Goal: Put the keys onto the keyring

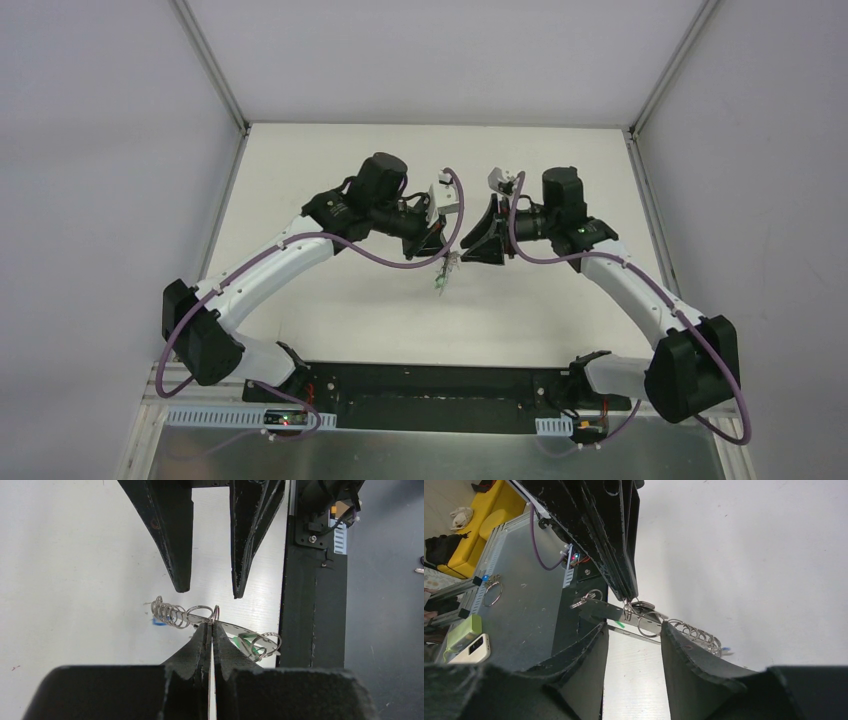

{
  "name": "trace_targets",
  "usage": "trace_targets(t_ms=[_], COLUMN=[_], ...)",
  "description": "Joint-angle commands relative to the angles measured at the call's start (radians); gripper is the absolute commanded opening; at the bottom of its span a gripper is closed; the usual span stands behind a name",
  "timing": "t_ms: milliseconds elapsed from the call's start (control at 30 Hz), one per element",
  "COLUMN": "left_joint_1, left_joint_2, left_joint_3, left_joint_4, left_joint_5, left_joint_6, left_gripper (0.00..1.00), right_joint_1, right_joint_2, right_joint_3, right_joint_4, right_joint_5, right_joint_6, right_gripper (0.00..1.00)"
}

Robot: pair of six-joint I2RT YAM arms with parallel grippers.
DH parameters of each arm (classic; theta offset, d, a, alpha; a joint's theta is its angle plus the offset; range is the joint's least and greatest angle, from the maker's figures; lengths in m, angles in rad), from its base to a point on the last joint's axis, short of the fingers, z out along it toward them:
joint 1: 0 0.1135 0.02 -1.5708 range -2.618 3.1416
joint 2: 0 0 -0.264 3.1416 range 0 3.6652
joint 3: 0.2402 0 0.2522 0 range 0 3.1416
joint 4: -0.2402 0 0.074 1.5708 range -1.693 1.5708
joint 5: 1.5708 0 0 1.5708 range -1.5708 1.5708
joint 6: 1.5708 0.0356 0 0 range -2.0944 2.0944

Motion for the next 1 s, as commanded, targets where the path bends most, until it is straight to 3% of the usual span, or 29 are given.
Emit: trace_targets(t_ms=[0, 667, 967], left_joint_1=[-0.01, -0.015, -0.015], left_joint_2=[-0.007, 0.005, 0.009], left_joint_3=[0.042, 0.022, 0.022], left_joint_4=[0.028, 0.056, 0.066], left_joint_5=[0.026, 0.038, 0.041], left_joint_6=[-0.015, -0.034, -0.046], left_gripper=[0.0, 0.0, 0.0], right_joint_1=[0.02, 0.041, 0.046], right_joint_2=[0.013, 0.045, 0.054], right_joint_3=[0.036, 0.061, 0.051], right_joint_4=[0.021, 0.087, 0.11], right_joint_5=[-0.031, -0.032, -0.025], right_joint_6=[-0.016, 0.053, 0.069], right_gripper=[0.45, 0.35, 0.18])
